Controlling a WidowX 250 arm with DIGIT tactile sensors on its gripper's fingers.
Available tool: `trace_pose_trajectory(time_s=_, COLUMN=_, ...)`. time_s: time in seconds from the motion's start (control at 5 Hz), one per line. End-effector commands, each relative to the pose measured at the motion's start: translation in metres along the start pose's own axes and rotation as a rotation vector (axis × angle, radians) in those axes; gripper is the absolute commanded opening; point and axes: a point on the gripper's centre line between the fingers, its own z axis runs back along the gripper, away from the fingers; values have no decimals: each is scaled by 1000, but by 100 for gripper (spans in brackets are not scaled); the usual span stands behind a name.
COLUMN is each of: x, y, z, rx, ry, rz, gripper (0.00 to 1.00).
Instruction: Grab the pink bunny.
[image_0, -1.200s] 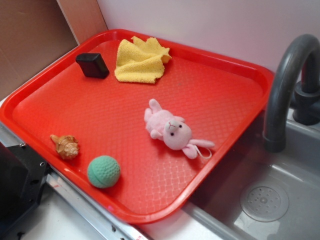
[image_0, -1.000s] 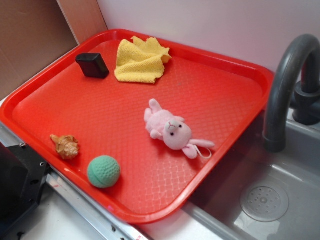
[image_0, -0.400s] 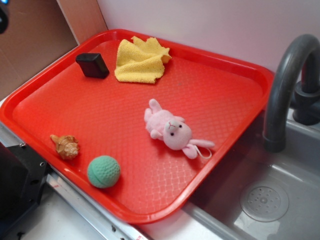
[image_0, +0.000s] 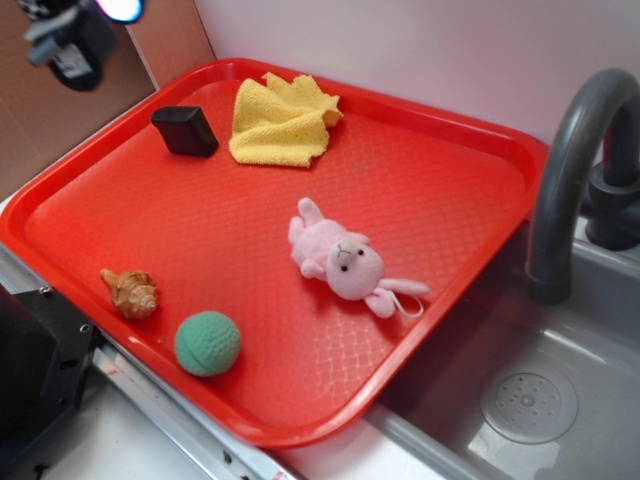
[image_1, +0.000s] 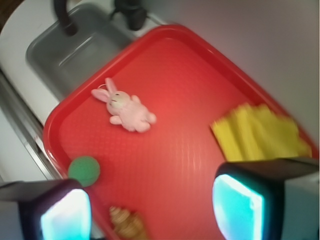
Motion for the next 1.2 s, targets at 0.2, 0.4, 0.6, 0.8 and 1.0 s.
trace_pose_trajectory(time_s=0.2, x=52, y=-13, z=-39, rx=39, ry=118, rz=-371, gripper=100)
trace_pose_trajectory(time_s=0.4, x=61, y=-17, z=-57, rx=48, ry=159, rz=-427, gripper=100)
trace_pose_trajectory(time_s=0.6, x=68, y=-24, z=-74, rx=59, ry=155, rz=-453, gripper=100)
trace_pose_trajectory(time_s=0.8, x=69, y=-24, z=-91, rx=53, ry=160, rz=-429, gripper=100)
trace_pose_trajectory(time_s=1.0, x=68, y=-22, z=-117, rx=46, ry=214, rz=-401, gripper=100)
